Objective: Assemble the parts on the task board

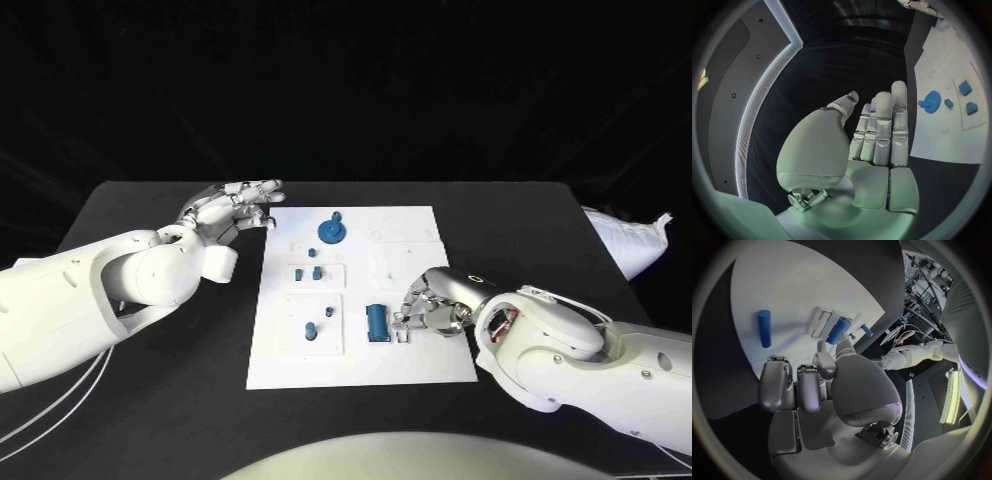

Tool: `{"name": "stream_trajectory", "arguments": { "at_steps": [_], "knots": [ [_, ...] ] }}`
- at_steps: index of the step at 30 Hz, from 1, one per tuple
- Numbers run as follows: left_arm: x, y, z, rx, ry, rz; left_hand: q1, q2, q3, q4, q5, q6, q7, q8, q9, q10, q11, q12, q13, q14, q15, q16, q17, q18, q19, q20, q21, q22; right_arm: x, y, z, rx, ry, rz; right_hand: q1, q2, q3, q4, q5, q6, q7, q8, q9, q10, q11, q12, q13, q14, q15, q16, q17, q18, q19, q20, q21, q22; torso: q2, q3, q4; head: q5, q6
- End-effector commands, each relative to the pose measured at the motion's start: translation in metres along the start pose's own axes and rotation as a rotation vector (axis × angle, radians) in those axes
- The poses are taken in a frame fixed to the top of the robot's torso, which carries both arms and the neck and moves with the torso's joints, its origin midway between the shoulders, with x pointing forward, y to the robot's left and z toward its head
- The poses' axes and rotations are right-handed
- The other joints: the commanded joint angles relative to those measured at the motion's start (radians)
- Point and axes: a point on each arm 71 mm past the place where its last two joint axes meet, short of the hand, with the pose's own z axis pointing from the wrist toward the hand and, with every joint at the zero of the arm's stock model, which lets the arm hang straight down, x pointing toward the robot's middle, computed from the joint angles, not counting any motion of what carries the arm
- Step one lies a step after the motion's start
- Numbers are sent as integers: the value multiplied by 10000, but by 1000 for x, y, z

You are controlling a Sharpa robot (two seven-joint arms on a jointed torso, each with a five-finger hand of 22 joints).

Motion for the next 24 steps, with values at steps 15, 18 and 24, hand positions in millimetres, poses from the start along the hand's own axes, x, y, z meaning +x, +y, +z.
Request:
{"name": "stream_trajectory", "arguments": {
  "at_steps": [15,18,24],
  "knots": [
    [3,1,0,12,234,64,93,37,-36,2,-8,-50,-7,39,-14,-79,-19,53,14,-84,0,40,-10,190,49,4,-37,-10,-18,-48,-11,1145,-233,-1148,42,68,19,113,-208,221,19,-358,-314,-49,131,-284,-235,590,171,49,31,-80,-55,149,22,-4,-58,6,-113,-266,103],
    [3,2,0,-4,248,88,93,37,-36,2,-8,-50,-7,39,-14,-79,-19,53,14,-84,0,40,-10,190,49,4,-37,-10,-18,-51,-10,1209,-217,-1273,-10,77,9,160,-193,299,1,-366,-334,-44,118,-291,-236,588,161,45,27,-79,-56,144,23,-1,-60,6,-105,-265,105],
    [2,3,0,-26,257,109,93,37,-36,2,-8,-50,-7,39,-14,-79,-19,53,14,-84,0,40,-10,190,49,4,-37,-10,-16,-54,-7,1324,-107,-1511,-212,55,-57,335,-169,467,-39,-394,-375,-34,89,-317,-245,585,135,34,18,-76,-63,124,14,-13,-49,-8,-103,-253,111]
  ]
}}
